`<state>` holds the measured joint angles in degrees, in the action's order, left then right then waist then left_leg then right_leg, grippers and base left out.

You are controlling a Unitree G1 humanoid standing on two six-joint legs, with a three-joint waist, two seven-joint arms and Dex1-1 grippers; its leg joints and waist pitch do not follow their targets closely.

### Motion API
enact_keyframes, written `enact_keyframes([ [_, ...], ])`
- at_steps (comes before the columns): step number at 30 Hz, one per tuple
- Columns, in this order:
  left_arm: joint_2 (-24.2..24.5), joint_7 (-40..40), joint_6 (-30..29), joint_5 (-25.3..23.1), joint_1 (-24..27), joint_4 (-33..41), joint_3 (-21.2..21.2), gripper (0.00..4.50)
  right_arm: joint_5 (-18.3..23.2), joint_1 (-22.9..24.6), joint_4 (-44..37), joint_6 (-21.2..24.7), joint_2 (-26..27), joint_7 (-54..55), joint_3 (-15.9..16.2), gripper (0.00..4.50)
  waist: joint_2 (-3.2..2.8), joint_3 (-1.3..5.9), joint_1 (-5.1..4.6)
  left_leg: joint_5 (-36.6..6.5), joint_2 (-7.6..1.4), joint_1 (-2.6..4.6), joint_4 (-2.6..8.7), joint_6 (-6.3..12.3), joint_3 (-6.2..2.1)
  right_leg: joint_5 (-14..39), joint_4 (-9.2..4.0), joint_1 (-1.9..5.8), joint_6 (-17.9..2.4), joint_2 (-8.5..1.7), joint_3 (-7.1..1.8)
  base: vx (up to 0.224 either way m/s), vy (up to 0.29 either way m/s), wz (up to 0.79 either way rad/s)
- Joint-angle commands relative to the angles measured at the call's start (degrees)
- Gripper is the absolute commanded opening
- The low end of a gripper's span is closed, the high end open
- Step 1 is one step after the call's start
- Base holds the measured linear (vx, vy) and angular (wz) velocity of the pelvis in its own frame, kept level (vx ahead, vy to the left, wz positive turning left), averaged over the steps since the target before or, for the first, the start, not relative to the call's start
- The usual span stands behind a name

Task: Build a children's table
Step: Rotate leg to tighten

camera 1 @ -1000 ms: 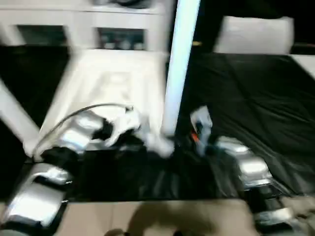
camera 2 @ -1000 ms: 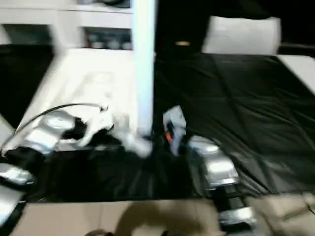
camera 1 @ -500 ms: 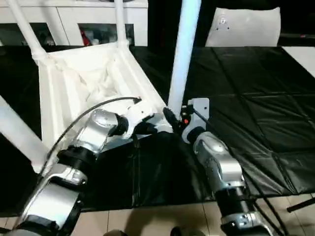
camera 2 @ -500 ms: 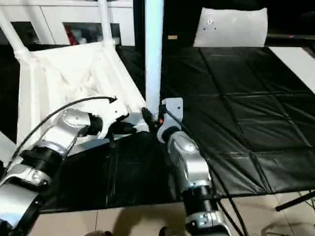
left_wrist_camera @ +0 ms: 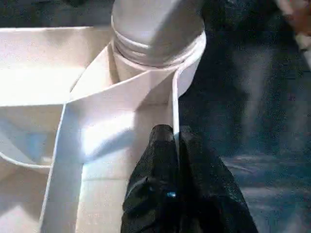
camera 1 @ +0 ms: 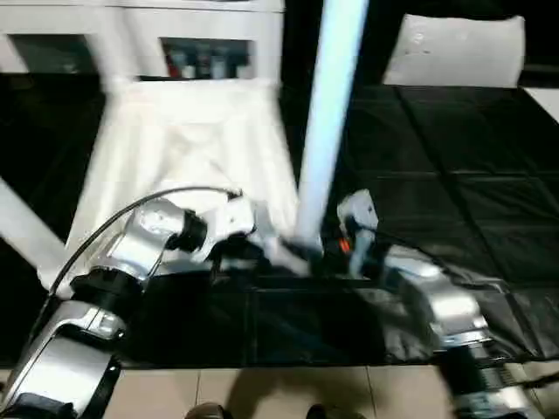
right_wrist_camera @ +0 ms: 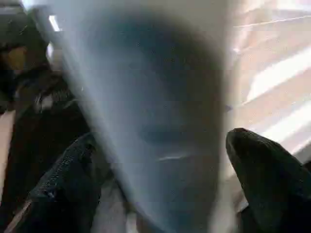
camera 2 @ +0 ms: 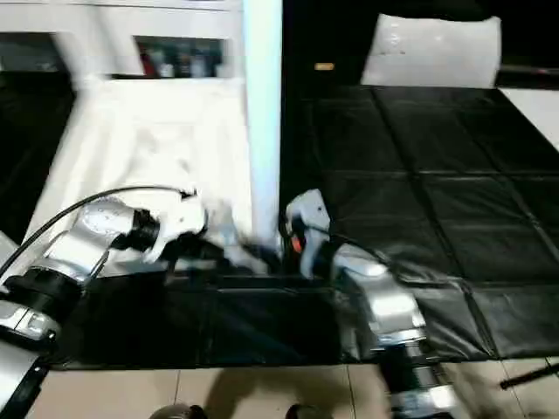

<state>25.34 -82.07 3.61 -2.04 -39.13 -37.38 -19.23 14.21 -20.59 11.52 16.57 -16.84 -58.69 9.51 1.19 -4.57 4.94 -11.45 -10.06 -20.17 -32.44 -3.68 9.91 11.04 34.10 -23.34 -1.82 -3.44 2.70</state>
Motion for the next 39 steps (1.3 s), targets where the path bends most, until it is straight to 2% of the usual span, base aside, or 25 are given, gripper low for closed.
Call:
enact_keyframes([
  [1,-0.13,-4.97,2.28,0.16,-0.38,-0.05,-2.63,0.0,1.92,-1.52,-0.33,-0.78,-1.13,-4.84,0.74,4.02,-0.27,3.23,-0.17,-4.9,-3.53,0.34,3.29,4.97,-0.33,-1.02,-2.52,3.52,-15.22,-5.01,-2.94,0.0,0.0,0.0],
  [7,1.04,-9.43,4.46,-0.16,-0.95,-0.81,-4.22,0.0,3.32,-3.45,1.69,0.1,-4.61,-14.7,3.25,3.86,0.0,3.2,0.21,-5.36,-3.51,0.2,3.26,4.62,-0.41,3.02,-2.74,3.49,-14.31,-5.11,-2.85,0.0,0.0,0.0],
  [10,1.05,-10.08,5.63,-0.69,-1.71,-1.98,-4.41,0.0,3.22,-4.74,2.98,0.39,-5.95,-19.58,5.24,3.73,0.06,3.33,0.2,-4.49,-3.37,0.18,3.11,5.08,-0.4,1.88,-2.61,3.48,-14.78,-4.98,-2.71,0.0,0.0,0.0],
  [12,1.02,-10.19,5.79,-0.7,-1.9,-2.27,-4.38,0.0,3.17,-4.95,3.19,0.31,-6.08,-20.31,5.53,3.43,0.16,3.32,0.26,-3.99,-3.43,0.09,3.02,5.4,-0.41,0.96,-2.43,3.52,-14.96,-5.0,-2.73,0.0,0.0,0.0],
  [14,1.0,-10.27,6.05,-0.9,-2.34,-2.85,-4.36,0.0,3.14,-5.41,3.63,0.47,-6.32,-21.73,6.22,3.4,0.14,3.34,0.34,-3.56,-3.47,0.15,3.01,5.59,-0.46,0.56,-2.41,3.48,-15.04,-5.05,-2.67,0.0,0.0,0.0],
  [16,1.02,-10.3,6.35,-1.05,-2.7,-3.34,-4.35,0.0,3.18,-5.86,4.08,0.65,-6.48,-22.84,6.81,3.11,0.17,3.4,0.4,-3.32,-3.45,0.19,2.95,5.62,-0.41,0.4,-2.36,3.5,-15.38,-5.05,-2.66,0.0,0.0,0.0],
  [25,1.19,-10.21,7.03,-1.45,-3.51,-4.85,-4.42,0.0,3.91,-5.97,4.12,1.59,-6.26,-24.1,7.45,2.48,0.05,3.44,0.87,-3.02,-3.48,0.24,2.9,5.45,-0.44,-0.43,-2.19,3.5,-15.67,-5.03,-2.62,0.0,0.0,0.0],
  [32,0.68,-7.59,4.99,-0.95,-3.49,-5.56,-2.88,0.0,4.78,-3.99,2.92,3.74,-5.16,-21.22,6.57,2.23,-0.05,3.34,1.08,-3.6,-3.48,0.28,2.94,4.9,-0.43,-0.07,-2.3,3.47,-15.59,-5.01,-2.64,0.0,0.0,0.0],
  [33,0.42,-6.32,3.75,-0.71,-3.44,-5.4,-2.3,0.0,4.85,-3.56,2.83,3.98,-4.53,-19.77,6.04,2.21,-0.23,3.32,1.11,-4.28,-3.48,0.31,2.98,4.55,-0.45,1.01,-2.37,3.46,-15.45,-5.04,-2.66,0.0,0.0,0.0],
  [34,0.07,-4.19,2.44,-0.57,-3.54,-5.35,-1.58,0.0,3.71,-3.13,3.43,3.18,-3.13,-15.81,5.25,2.21,-0.25,3.18,1.09,-5.16,-3.55,0.33,3.09,4.11,-0.39,2.55,-2.61,3.22,-15.11,-5.09,-2.74,0.0,0.0,0.0],
  [35,-0.17,-2.71,1.55,-0.5,-3.61,-5.33,-1.09,0.0,2.87,-2.86,3.88,2.56,-2.15,-13.02,4.72,2.21,-0.18,3.12,1.1,-5.81,-3.56,0.38,3.21,3.58,-0.48,3.97,-2.82,3.29,-14.86,-5.17,-2.71,0.0,0.0,0.0],
  [36,-0.52,0.09,-0.13,-0.84,-3.79,-5.28,-0.44,0.0,1.96,-2.62,4.48,2.09,-0.64,-9.37,4.09,2.19,-0.2,2.97,0.96,-7.43,-3.32,0.31,3.37,2.56,-0.59,7.97,-3.23,3.35,-13.79,-5.19,-2.67,0.0,0.0,0.0],
  [37,-1.04,2.54,-1.7,-0.87,-3.9,-5.11,0.29,0.0,0.89,-2.53,5.26,1.83,1.06,-5.16,3.43,2.18,-0.07,2.77,0.73,-8.95,-3.26,0.37,3.62,1.34,-0.64,12.48,-3.64,3.11,-12.62,-5.28,-2.79,-0.06,-0.012,-0.03],
  [38,-1.18,2.99,-2.11,-0.8,-3.9,-5.01,0.46,0.0,0.7,-2.52,5.4,1.89,1.44,-4.25,3.28,2.18,-0.11,2.56,0.52,-10.1,-3.17,0.29,3.81,0.79,-0.78,15.68,-4.01,3.03,-11.77,-5.34,-2.8,-0.06,-0.012,-0.03],
  [39,-2.75,7.21,-6.86,0.1,-3.51,-3.03,2.21,0.0,-0.65,-2.35,6.44,2.77,5.5,4.5,1.69,2.15,0.07,2.37,0.11,-12.02,-3.03,0.29,4.01,-0.02,-0.95,22.05,-4.62,3.03,-9.74,-5.41,-2.81,-0.059,-0.011,-0.04],
])
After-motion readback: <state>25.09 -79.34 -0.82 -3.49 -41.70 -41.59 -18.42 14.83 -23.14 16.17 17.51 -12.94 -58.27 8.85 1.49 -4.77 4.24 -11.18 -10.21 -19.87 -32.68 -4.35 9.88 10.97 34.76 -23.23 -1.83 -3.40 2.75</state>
